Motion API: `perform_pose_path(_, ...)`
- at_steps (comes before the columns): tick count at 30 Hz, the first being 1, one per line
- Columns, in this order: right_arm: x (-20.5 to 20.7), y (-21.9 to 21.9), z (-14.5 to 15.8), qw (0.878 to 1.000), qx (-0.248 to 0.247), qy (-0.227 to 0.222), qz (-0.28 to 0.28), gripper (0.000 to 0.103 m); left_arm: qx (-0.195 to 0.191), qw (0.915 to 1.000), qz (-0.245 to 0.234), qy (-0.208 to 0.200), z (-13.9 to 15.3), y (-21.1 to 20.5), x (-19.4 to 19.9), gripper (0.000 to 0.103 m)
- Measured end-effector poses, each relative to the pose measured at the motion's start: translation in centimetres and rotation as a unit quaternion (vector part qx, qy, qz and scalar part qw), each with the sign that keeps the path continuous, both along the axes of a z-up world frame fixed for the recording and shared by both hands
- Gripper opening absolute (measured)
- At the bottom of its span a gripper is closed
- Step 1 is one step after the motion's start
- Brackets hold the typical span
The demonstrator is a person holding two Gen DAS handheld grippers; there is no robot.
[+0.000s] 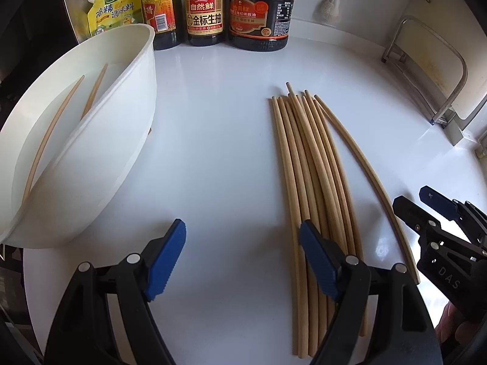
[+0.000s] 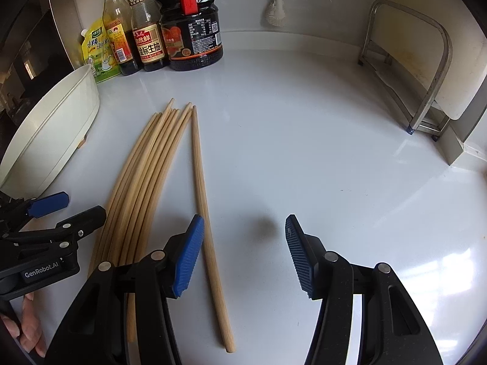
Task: Organize utensils
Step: 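Close the left tool on one chopstick while the right tool grasps another chopstick, then lower the left tool's chopstick into the basin and open it while the right tool releases its chopstick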
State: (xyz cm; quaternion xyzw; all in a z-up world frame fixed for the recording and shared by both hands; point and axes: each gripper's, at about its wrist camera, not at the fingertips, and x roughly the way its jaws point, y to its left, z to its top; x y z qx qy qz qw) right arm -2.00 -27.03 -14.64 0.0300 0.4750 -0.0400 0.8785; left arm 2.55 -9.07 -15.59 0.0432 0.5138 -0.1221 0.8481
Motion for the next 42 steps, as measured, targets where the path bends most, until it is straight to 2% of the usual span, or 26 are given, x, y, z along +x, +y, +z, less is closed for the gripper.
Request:
perform_pose_path(10, 0.3, 0.5, -0.1, 1.0, -0.003, 0.0, 0.01, 0.053, 0.02, 0.9998, 0.008, 0.005, -0.4, -0.3, 0.4, 0.077)
perform_pose_path(12, 0.5, 0.7, -0.1, 1.0, -0.002, 0.0, 0.014, 0.053, 0.019, 0.9998, 0.008, 0.002, -0.4, -0.3, 0.5, 0.074)
perform_pose_path(15, 1.0, 1.2, -0.4, 1.0, -0.012, 0.004, 0.025, 0.053, 0.016, 0.9999, 0.007, -0.003, -0.1, -0.3, 0.6, 0.06)
perform_pose_path(21, 1.5, 2.3, -0.7, 0.998, -0.027, 0.006, 0.052, 0.041, 0.009, 0.9999, -0.013, -0.002, 0.3, -0.9, 0.9, 0.027)
perform_pose_path(22, 1.5, 2.5, -0.7, 0.998, -0.025, 0.006, 0.056, 0.035, 0.006, 0.9998, -0.016, 0.0, 0.3, -1.0, 0.9, 0.017)
perform_pose_path(23, 1.5, 2.6, -0.6, 0.998, -0.025, 0.006, 0.058, 0.024, 0.002, 0.9998, -0.02, 0.003, 0.3, -1.1, 0.9, 0.008)
perform_pose_path(25, 1.5, 2.7, -0.6, 0.998, -0.02, 0.009, 0.059, 0.007, -0.004, 0.9996, -0.027, 0.01, 0.3, -1.2, 0.9, 0.008)
perform_pose_path(30, 1.4, 2.0, -0.1, 0.999, 0.015, 0.02, 0.047, 0.006, -0.032, 0.998, -0.033, 0.042, 0.4, -0.9, 1.1, 0.007)
perform_pose_path(33, 0.9, 1.8, 1.2, 0.999, 0.027, 0.017, 0.036, 0.006, -0.04, 0.9973, -0.041, 0.046, 1.4, -0.6, 0.9, 0.007)
perform_pose_path(37, 0.6, 2.3, 4.1, 0.999, 0.039, 0.005, 0.022, 0.006, -0.051, 0.9968, -0.051, 0.036, 4.2, 0.3, 0.6, 0.007)
perform_pose_path(42, 1.4, 4.9, 8.6, 0.998, 0.053, -0.024, 0.02, 0.006, -0.065, 0.9964, -0.055, 0.002, 8.9, 3.2, 1.3, 0.007)
